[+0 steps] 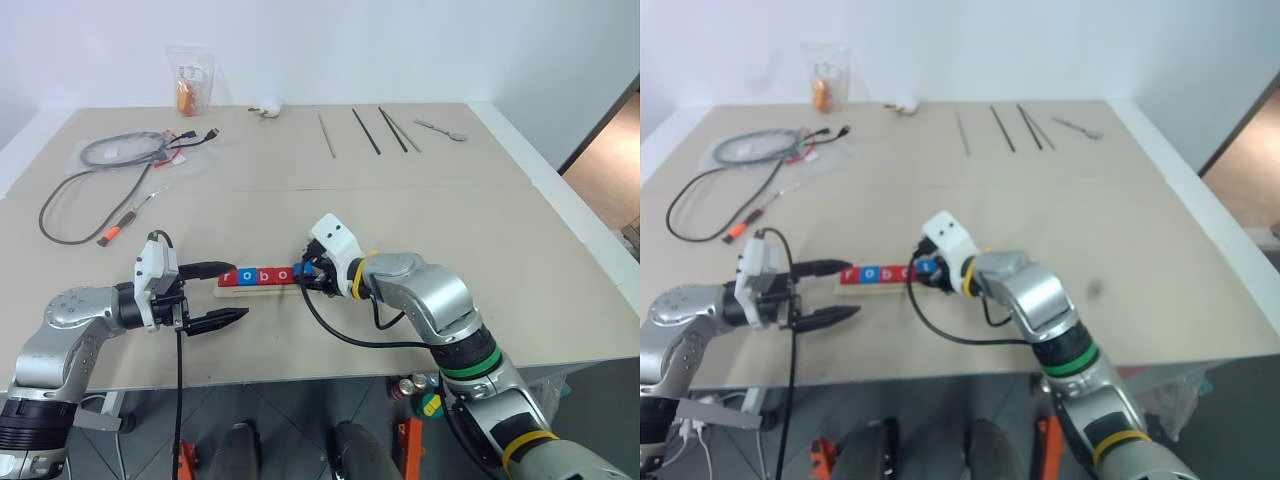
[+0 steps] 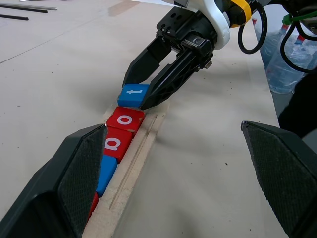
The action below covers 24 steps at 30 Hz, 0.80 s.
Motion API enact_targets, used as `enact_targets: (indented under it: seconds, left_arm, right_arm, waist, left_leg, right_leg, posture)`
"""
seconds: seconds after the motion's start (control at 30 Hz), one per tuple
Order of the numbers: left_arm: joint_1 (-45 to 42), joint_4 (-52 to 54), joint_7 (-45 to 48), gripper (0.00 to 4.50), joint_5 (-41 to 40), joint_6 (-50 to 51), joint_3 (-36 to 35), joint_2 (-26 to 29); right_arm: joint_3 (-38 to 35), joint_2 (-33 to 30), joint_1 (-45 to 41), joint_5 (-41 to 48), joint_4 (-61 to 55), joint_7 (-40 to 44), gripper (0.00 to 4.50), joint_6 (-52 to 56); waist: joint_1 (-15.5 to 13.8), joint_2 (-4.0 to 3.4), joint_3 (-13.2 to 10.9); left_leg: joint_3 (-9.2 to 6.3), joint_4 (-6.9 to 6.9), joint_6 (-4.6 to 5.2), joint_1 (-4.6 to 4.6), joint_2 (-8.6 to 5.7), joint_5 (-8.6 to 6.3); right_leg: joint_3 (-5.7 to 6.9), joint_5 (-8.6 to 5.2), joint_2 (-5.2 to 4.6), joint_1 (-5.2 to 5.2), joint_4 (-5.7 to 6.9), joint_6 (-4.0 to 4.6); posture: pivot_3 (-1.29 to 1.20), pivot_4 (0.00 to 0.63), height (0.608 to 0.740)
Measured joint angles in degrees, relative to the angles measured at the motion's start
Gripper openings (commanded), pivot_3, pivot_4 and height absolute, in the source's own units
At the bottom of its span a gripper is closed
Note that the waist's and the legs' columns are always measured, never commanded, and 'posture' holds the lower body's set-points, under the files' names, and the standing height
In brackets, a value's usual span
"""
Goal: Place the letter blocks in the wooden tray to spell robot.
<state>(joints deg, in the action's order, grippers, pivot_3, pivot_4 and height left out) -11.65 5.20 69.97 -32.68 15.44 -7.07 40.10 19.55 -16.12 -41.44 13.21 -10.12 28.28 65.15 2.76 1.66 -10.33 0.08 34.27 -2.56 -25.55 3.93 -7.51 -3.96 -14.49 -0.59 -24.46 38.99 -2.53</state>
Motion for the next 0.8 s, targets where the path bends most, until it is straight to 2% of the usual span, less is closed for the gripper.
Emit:
enact_targets:
  seconds: [0.27,0.33,0.5,0.67,0.8]
  left_arm:
    - [0.0,0.0,0.1,4.5,0.0,0.0,0.0,-0.03]
    - [0.0,0.0,0.12,4.5,0.01,0.0,0.0,-0.02]
    - [-0.01,-0.01,0.26,4.5,0.03,-0.01,0.0,-0.02]
    - [-0.02,-0.05,0.35,4.5,0.04,-0.02,0.0,-0.02]
    - [-0.08,-0.18,0.39,4.5,0.04,-0.02,0.02,-0.05]
  right_arm:
    - [0.26,0.2,0.05,0.01,-0.02,-0.16,1.77,0.34]
    - [0.26,0.24,0.07,0.01,-0.03,-0.19,2.84,0.46]
    - [0.24,0.21,0.17,0.65,-0.26,0.43,4.47,0.45]
    - [-0.1,-1.21,0.16,2.63,-0.37,2.92,4.47,0.44]
    - [-3.8,-5.68,-0.85,6.03,0.43,8.58,4.47,-0.84]
  waist:
    - [0.0,0.0,0.0]
    - [0.0,0.0,0.0]
    - [0.0,0.0,0.0]
    - [0.0,0.0,0.0]
    - [-0.01,0.02,-0.02]
  left_leg:
    - [0.0,-0.02,0.0,0.0,0.0,0.0]
    - [0.0,-0.03,0.0,0.0,0.0,0.0]
    - [0.0,-0.04,0.0,0.0,0.0,0.0]
    - [0.0,-0.05,0.0,-0.02,0.0,0.0]
    - [0.01,-0.04,0.0,-0.05,-0.01,0.0]
  right_leg:
    - [0.0,0.0,0.0,-0.01,0.0,0.0]
    - [0.0,-0.01,0.0,-0.02,0.0,0.01]
    - [0.0,-0.01,0.0,-0.03,0.0,0.01]
    - [0.0,-0.02,0.0,-0.03,-0.01,0.01]
    - [0.0,-0.01,-0.02,-0.02,-0.05,0.01]
  posture:
    - [0.0,0.15,0.74]
    - [0.0,0.15,0.74]
    - [0.0,0.15,0.74]
    - [0.0,0.15,0.74]
    - [0.0,0.15,0.74]
